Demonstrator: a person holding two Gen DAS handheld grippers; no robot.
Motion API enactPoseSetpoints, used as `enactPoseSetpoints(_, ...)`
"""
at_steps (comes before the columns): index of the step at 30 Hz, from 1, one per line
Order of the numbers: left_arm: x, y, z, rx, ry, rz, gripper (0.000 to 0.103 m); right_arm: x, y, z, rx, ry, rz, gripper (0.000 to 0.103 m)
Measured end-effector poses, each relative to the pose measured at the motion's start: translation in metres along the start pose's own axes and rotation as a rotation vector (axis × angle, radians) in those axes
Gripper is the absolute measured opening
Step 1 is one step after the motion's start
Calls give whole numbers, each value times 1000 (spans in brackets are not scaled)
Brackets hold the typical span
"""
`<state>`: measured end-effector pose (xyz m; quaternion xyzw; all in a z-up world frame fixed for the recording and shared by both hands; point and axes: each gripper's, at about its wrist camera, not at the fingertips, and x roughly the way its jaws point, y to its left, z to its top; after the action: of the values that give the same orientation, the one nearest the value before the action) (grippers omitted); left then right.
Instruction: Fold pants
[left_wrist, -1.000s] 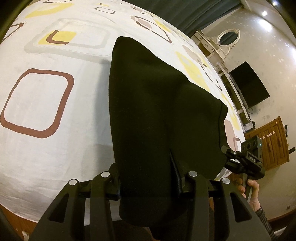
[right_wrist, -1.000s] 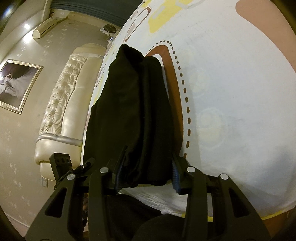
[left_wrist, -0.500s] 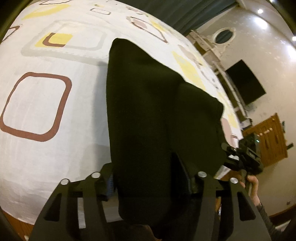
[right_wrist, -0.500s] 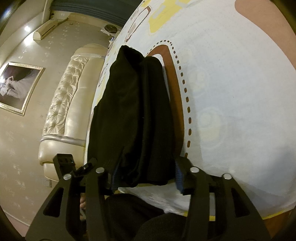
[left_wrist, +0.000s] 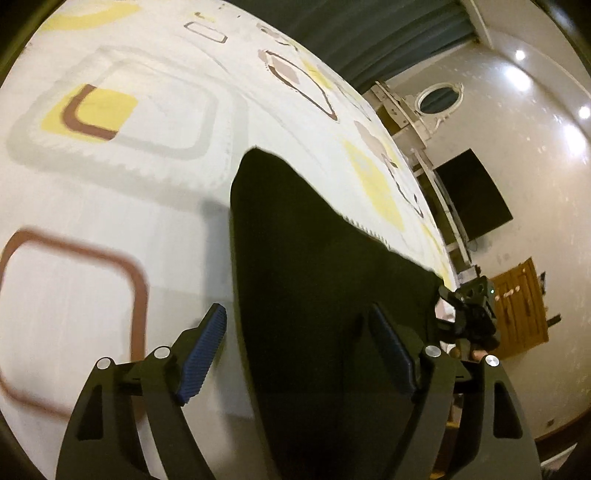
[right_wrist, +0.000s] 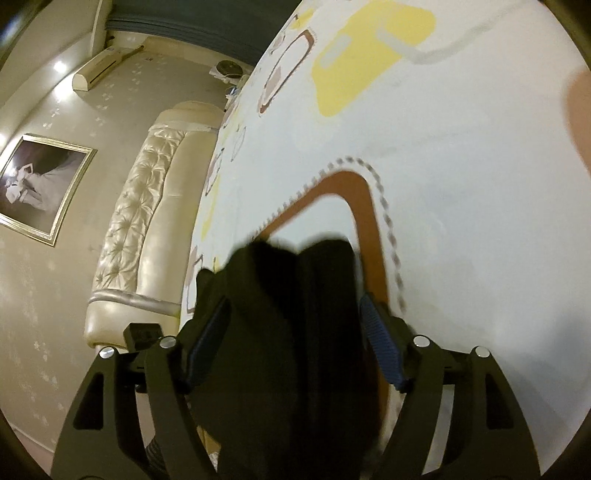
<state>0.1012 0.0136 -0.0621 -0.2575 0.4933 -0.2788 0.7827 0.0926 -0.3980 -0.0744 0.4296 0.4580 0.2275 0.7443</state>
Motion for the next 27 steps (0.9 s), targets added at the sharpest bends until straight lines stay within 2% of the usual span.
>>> enactPoseSetpoints(5, 27, 5, 17, 6, 43, 3, 78, 18, -2, 10, -9, 29, 17, 75)
enactPoseSetpoints(6, 28, 6, 17, 8, 47, 1, 78, 19, 0, 10, -26, 35, 8, 73)
enactPoseSetpoints(7, 30, 6, 18, 11, 46, -2, 77, 21, 1, 9, -39, 37, -6, 64)
enactPoseSetpoints(8, 30, 6, 19, 18, 40, 6, 66, 22, -1, 8, -39, 44, -16, 57)
enactPoseSetpoints(9, 32, 5, 20, 36, 46, 20, 48, 24, -2, 7, -41, 47, -20, 48)
enactPoseSetpoints(12, 35, -1, 17, 73, 55, 53, 34, 22, -1, 5, -53, 30, -11, 39)
enactPoseSetpoints(17, 34, -24, 23, 149, 41, 143, 26, 16, 12, 8, -97, 1, -7, 34)
enactPoseSetpoints(20, 32, -37, 31, 200, 3, 187, 25, 16, 19, 18, -115, -15, 11, 33)
enactPoseSetpoints(27, 38, -34, 79, 221, -41, 250, 25, 36, 35, 60, -139, -40, 17, 33)
